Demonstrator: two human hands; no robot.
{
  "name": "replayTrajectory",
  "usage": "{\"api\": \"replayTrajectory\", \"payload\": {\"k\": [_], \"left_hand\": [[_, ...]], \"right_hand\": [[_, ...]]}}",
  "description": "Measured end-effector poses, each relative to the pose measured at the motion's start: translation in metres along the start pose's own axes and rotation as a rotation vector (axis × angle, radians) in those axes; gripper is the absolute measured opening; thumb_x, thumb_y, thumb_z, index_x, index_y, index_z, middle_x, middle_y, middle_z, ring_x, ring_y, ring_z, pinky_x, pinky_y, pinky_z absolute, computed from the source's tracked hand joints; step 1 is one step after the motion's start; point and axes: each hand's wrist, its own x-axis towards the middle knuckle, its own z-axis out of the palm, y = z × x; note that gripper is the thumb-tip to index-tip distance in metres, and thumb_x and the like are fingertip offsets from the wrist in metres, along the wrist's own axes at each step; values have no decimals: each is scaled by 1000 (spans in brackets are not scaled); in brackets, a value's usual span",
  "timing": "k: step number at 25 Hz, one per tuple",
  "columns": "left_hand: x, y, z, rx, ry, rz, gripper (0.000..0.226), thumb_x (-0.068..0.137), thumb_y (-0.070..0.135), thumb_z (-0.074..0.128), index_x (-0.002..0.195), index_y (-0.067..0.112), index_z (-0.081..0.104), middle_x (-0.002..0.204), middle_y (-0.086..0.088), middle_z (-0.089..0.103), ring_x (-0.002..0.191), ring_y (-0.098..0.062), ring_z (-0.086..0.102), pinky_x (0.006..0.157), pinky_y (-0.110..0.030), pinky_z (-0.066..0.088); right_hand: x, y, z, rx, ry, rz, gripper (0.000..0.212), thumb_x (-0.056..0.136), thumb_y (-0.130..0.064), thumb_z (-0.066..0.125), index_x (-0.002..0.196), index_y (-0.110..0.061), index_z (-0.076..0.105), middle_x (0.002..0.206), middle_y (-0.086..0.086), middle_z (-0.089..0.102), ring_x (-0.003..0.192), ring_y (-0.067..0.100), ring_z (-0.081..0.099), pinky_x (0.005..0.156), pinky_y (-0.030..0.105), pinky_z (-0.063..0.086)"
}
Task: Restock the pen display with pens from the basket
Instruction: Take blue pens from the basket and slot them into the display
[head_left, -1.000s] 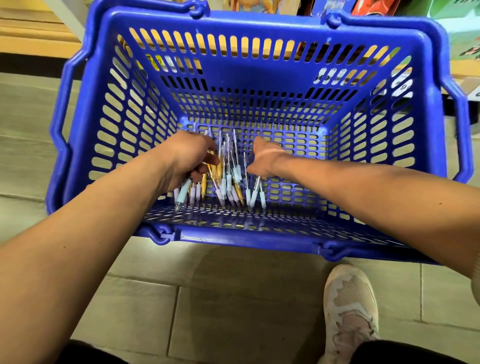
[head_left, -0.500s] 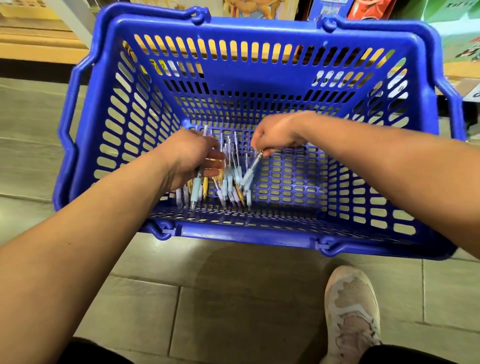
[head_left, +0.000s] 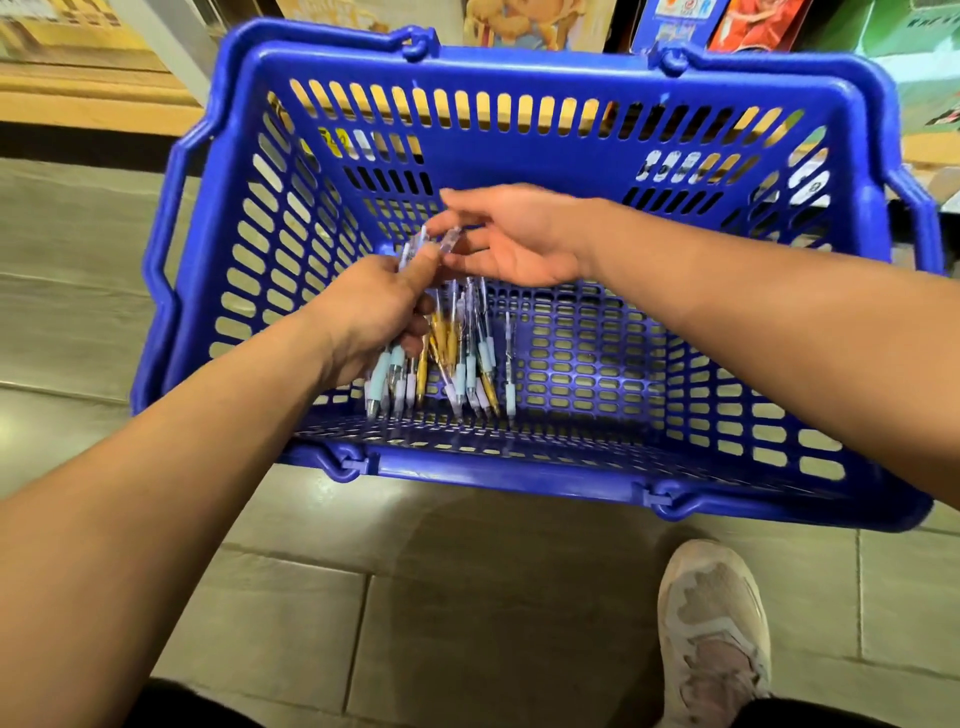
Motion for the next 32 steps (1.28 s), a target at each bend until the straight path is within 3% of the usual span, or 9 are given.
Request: {"api": "replayTrajectory", "payload": {"k": [2, 4, 7, 10, 12, 17, 21, 24, 32], "left_hand": [[-1, 2, 2, -22, -16, -12, 54, 100, 45, 56, 123, -3, 56, 75, 0, 49, 53, -8, 46, 45, -22, 44], [-1, 3, 5, -29, -33, -16, 64, 97, 46, 60, 134, -6, 49, 75, 0, 49, 53, -7, 46, 43, -21, 43], [0, 3, 1, -92, -65, -27, 37, 102, 36, 59, 121, 5, 50, 75, 0, 48, 50, -7, 46, 43, -21, 42], [0, 3, -6, -151, -78, -62, 19, 104, 21, 57, 108, 5, 49, 72, -3, 53, 50, -9, 49, 44, -22, 45], [0, 5, -9, -207, -92, -91, 13, 103, 13, 58, 103, 2, 52, 72, -5, 58, 52, -10, 54, 46, -23, 51], [3, 5, -12, -317, -97, -148, 4, 101, 5, 56, 100, 2, 55, 67, -5, 62, 51, -11, 58, 50, -27, 57], [5, 2, -12, -259, -23, -157, 14, 100, 12, 56, 86, 13, 54, 56, 5, 46, 41, -7, 37, 36, -20, 35], [4, 2, -12, -215, 40, -121, 12, 101, 12, 58, 90, 8, 58, 58, 2, 56, 41, -8, 48, 37, -21, 41], [1, -1, -10, -289, -65, -194, 29, 110, 17, 40, 114, 0, 63, 94, -13, 75, 84, -26, 74, 84, -45, 61]], "right_hand": [[3, 13, -11, -224, 164, 48, 31, 102, -21, 54, 120, 3, 58, 109, 17, 69, 86, 19, 73, 73, 25, 60], [7, 33, -21, -971, 346, 181, 32, 102, -31, 54, 112, 0, 60, 104, 10, 73, 83, 11, 72, 72, 27, 60], [7, 66, -32, -1489, 423, 271, 42, 99, -46, 55, 113, -7, 57, 105, 8, 72, 82, 12, 68, 73, 26, 54], [4, 96, -36, -1369, 456, 248, 68, 94, -33, 67, 149, -11, 33, 141, 14, 51, 105, 23, 63, 78, 24, 51], [6, 107, -35, -1269, 486, 183, 72, 94, -19, 68, 153, -18, 26, 139, 14, 49, 87, 19, 65, 61, 22, 52], [15, 101, -34, -1140, 583, 195, 69, 92, -15, 67, 150, -15, 30, 124, 7, 54, 79, 14, 60, 46, 21, 42], [12, 77, -40, -990, 461, 170, 45, 96, -22, 61, 135, -7, 44, 108, 10, 60, 80, 13, 62, 58, 24, 53], [7, 48, -35, -623, 249, 81, 21, 96, -15, 59, 114, -4, 55, 102, 10, 60, 80, 13, 60, 76, 22, 58], [7, 22, 3, -251, -102, -38, 33, 90, -8, 72, 120, -12, 61, 93, 5, 72, 79, 12, 70, 75, 22, 58]]}}
